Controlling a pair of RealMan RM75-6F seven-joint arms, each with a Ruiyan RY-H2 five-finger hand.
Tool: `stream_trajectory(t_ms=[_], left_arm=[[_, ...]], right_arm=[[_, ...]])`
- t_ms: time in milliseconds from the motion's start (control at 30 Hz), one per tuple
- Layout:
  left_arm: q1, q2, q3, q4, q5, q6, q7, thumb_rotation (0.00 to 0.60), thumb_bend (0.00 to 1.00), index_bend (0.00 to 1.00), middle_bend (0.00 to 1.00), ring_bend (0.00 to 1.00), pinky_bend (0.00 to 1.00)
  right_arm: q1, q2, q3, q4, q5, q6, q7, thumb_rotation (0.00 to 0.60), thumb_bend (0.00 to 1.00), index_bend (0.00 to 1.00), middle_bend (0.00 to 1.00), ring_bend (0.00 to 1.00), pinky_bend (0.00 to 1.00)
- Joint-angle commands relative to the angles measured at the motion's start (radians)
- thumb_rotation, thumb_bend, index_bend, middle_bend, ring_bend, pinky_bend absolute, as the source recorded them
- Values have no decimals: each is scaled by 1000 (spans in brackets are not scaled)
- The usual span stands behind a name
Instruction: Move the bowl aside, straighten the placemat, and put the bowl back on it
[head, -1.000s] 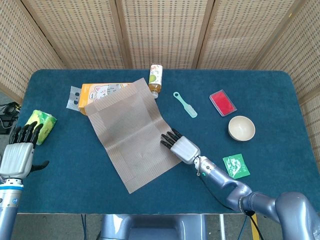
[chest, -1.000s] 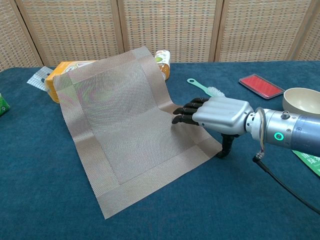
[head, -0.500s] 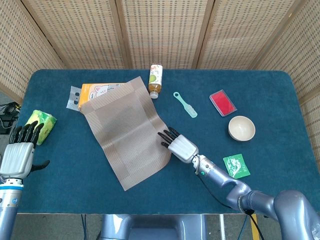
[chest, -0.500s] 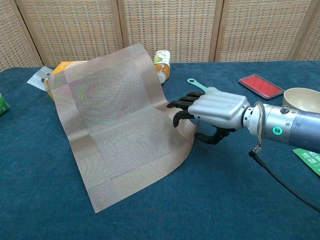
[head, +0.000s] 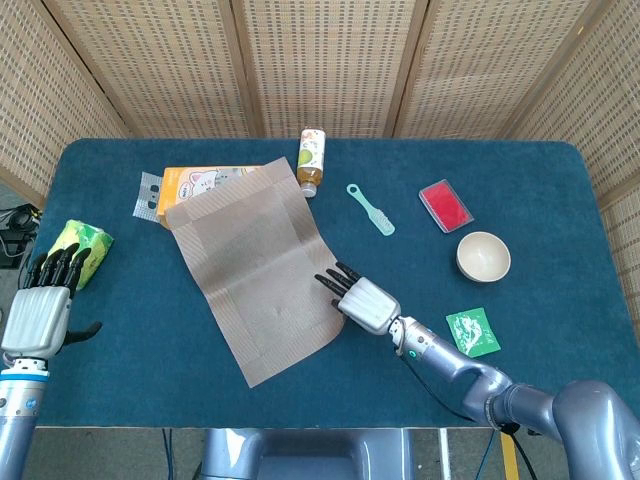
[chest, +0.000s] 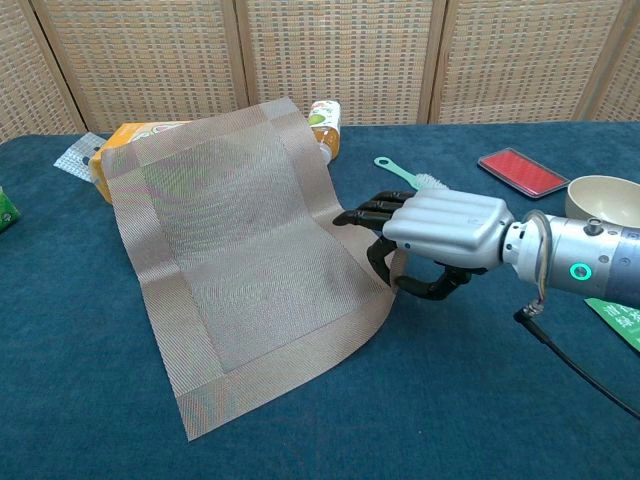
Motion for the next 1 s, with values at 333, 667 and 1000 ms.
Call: stream_trajectory(t_ms=[333, 667, 1000], left_arm=[[8, 2, 11, -10, 28, 4, -1, 600, 0, 0, 0, 0, 0], [23, -2, 31, -24, 75, 22, 9, 600, 0, 0, 0, 0, 0], [21, -13, 26, -22, 67, 13, 28, 600, 0, 0, 0, 0, 0]], right_arm=[[-53, 196, -178, -193, -249, 229, -28, 600, 673, 670, 0, 0, 0], [-89, 405, -291, -219, -423, 334, -174, 600, 673, 678, 0, 0, 0], [-24, 430, -233, 32, -498, 339, -283, 600, 662, 678, 0, 0, 0]])
